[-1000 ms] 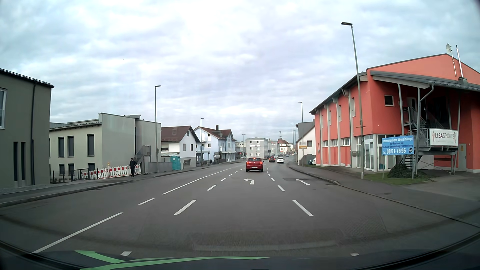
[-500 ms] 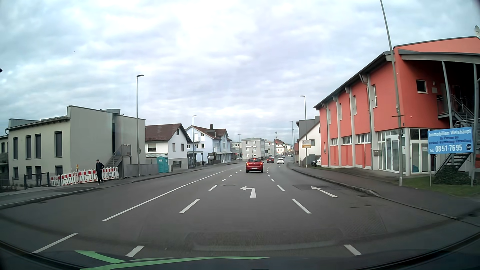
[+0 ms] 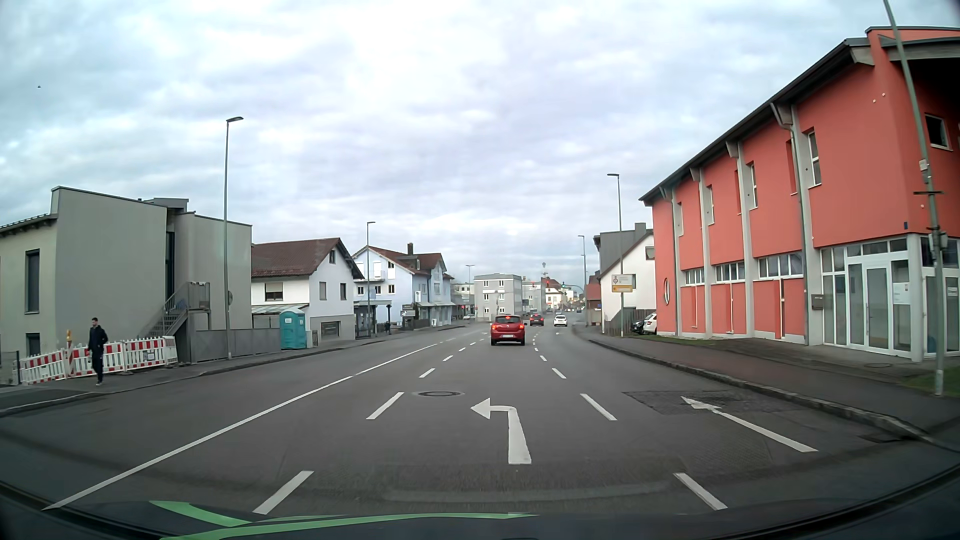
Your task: Follow the waypoints while adhering to traffic rules and regulations
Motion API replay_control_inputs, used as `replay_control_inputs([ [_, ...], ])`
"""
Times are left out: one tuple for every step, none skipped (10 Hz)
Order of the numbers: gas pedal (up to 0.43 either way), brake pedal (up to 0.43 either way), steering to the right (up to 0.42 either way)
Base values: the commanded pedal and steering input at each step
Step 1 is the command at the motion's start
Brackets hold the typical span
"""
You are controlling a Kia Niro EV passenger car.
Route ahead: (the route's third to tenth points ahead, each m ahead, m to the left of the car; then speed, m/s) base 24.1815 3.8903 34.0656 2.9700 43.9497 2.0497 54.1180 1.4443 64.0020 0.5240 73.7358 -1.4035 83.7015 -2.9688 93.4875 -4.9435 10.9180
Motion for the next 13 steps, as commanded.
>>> replay_control_inputs([
  [0.000,0.000,0.012],
  [0.000,0.000,0.012],
  [0.000,0.000,0.012],
  [0.000,0.000,0.012],
  [0.000,0.000,0.012],
  [0.000,0.000,0.012],
  [0.000,0.000,0.012],
  [0.000,0.000,0.012],
  [0.000,0.012,0.012],
  [0.000,0.030,0.012],
  [0.000,0.055,0.012],
  [0.000,0.073,0.012],
  [0.000,0.085,0.011],
])
